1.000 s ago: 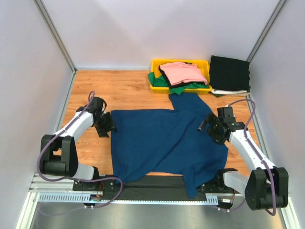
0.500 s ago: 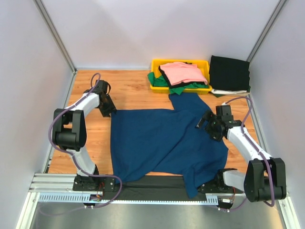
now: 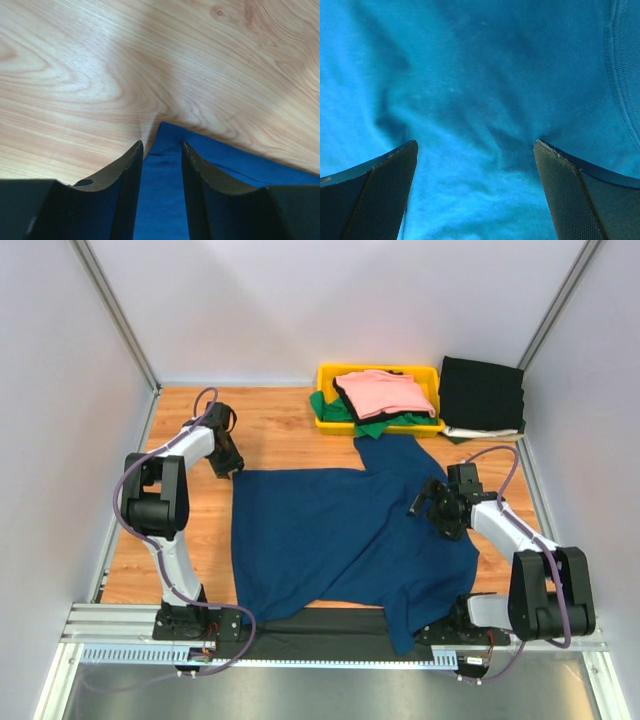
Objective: Fold and stack the t-shirts
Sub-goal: Flatten the tshirt out
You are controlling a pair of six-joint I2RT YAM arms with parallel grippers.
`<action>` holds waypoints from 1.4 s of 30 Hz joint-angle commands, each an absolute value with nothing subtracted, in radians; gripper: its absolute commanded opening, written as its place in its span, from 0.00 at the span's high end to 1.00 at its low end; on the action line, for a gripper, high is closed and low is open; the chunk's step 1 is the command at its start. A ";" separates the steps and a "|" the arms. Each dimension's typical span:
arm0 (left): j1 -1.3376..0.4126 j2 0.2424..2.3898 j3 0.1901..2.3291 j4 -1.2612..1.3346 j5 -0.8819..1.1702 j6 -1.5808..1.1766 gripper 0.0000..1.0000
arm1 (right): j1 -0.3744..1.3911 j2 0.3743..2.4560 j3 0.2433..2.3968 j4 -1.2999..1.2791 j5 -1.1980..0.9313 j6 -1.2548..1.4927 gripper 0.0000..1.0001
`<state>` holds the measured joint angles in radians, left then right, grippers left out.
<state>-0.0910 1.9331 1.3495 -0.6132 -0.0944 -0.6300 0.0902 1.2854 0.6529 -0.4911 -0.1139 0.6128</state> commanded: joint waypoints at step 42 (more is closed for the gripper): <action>0.014 1.867 1.519 -0.720 0.061 -0.615 0.53 | 0.094 1.330 0.729 -0.534 -0.091 0.584 0.00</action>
